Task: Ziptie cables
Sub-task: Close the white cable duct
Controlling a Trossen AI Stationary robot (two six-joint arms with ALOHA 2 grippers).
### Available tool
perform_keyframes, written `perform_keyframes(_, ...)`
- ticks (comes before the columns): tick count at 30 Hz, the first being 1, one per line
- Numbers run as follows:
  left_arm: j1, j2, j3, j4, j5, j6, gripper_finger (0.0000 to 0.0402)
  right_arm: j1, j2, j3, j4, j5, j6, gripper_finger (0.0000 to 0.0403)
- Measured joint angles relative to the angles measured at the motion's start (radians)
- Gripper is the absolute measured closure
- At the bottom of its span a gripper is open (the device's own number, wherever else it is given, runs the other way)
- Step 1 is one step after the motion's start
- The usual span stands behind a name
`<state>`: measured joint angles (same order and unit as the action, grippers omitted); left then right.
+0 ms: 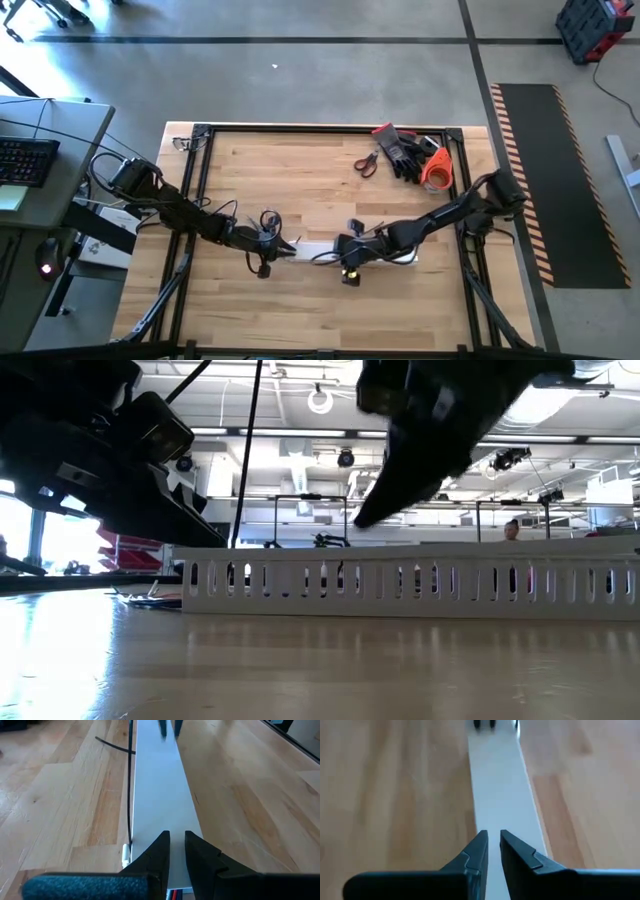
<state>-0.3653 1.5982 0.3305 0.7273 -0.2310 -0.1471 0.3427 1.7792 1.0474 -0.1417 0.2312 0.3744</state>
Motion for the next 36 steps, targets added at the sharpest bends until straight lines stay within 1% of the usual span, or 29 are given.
perform_keyframes(2,0.0,0.0,0.0,0.001,0.001,0.0,0.036,0.013,-0.036,0.004,-0.028,0.031,0.02,0.0369)
perform_keyframes(4,0.0,0.0,0.0,0.0,0.0,0.0,0.036,0.033,-0.054,0.005,-0.097,0.063,0.063,0.0369)
perform_keyframes(8,0.0,0.0,0.0,0.001,0.001,-0.001,0.036,0.078,-0.052,0.003,-0.23,0.073,0.187,0.0369)
perform_keyframes(11,0.0,0.0,0.0,0.003,0.001,0.0,0.036,0.112,-0.033,0.003,-0.265,0.105,0.25,0.0369)
perform_keyframes(15,-0.004,-0.018,0.006,0.015,-0.001,0.011,0.036,0.131,-0.027,0.003,-0.253,0.122,0.261,0.0369)
perform_keyframes(21,-0.004,-0.1,0.051,-0.063,-0.014,0.037,0.036,0.14,-0.06,0.019,-0.283,0.151,0.228,0.0369)
perform_keyframes(24,-0.004,-0.141,0.078,-0.119,-0.014,0.051,0.036,0.157,-0.103,0.037,-0.325,0.153,0.24,0.0369)
perform_keyframes(26,-0.004,-0.152,0.104,-0.131,-0.006,0.074,0.036,0.164,-0.127,0.05,-0.387,0.126,0.267,0.0363)
perform_keyframes(28,-0.004,-0.152,0.138,-0.134,-0.001,0.109,0.036,0.164,-0.153,0.069,-0.459,0.065,0.273,0.0346)
perform_keyframes(30,0.004,-0.133,0.182,-0.168,0.021,0.14,0.036,0.155,-0.172,0.085,-0.504,0.011,0.272,0.0316)
perform_keyframes(33,0.013,-0.095,0.246,-0.219,0.044,0.17,0.036,0.141,-0.178,0.087,-0.555,-0.018,0.181,0.025)
perform_keyframes(36,0.013,-0.045,0.294,-0.221,0.043,0.206,0.036,0.122,-0.168,0.087,-0.634,-0.022,0.074,0.0169)
